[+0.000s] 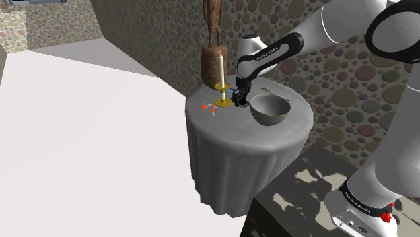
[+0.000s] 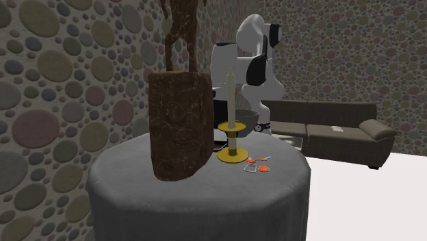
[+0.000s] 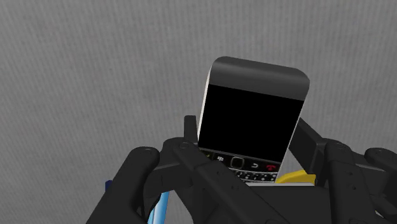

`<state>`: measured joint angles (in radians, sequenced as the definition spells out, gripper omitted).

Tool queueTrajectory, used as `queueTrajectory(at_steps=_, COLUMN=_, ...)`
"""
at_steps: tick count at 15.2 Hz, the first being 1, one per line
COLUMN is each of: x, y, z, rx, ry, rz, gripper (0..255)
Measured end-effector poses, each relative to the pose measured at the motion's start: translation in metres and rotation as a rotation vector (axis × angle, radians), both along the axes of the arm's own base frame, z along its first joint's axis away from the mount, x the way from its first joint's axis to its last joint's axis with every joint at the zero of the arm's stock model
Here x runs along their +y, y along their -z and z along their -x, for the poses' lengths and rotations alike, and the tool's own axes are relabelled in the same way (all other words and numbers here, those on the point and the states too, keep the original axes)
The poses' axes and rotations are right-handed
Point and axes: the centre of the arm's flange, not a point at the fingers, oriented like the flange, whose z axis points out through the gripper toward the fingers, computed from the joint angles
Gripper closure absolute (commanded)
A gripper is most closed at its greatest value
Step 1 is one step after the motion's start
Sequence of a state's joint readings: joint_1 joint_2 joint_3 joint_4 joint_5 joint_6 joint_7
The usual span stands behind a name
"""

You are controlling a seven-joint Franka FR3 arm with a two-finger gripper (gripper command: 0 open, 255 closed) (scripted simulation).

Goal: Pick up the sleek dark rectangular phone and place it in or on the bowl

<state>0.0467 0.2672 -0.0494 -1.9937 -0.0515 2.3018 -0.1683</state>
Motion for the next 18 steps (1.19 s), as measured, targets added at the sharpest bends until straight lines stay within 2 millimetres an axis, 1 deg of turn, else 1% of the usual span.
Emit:
queueTrajectory(at_steps=10, x=0.000, y=-0.002, z=0.000, rx=0.002, ry=-0.001, rz=0.000, gripper=255)
queueTrajectory(at_steps=14, x=0.001, y=-0.019, z=0.002, rx=0.004, ry=-0.002, rz=0.000, gripper=255)
queueTrajectory(at_steps=18, x=0.000, y=-0.041, z=-0.001, rx=0.004, ry=-0.002, rz=0.000, gripper=255)
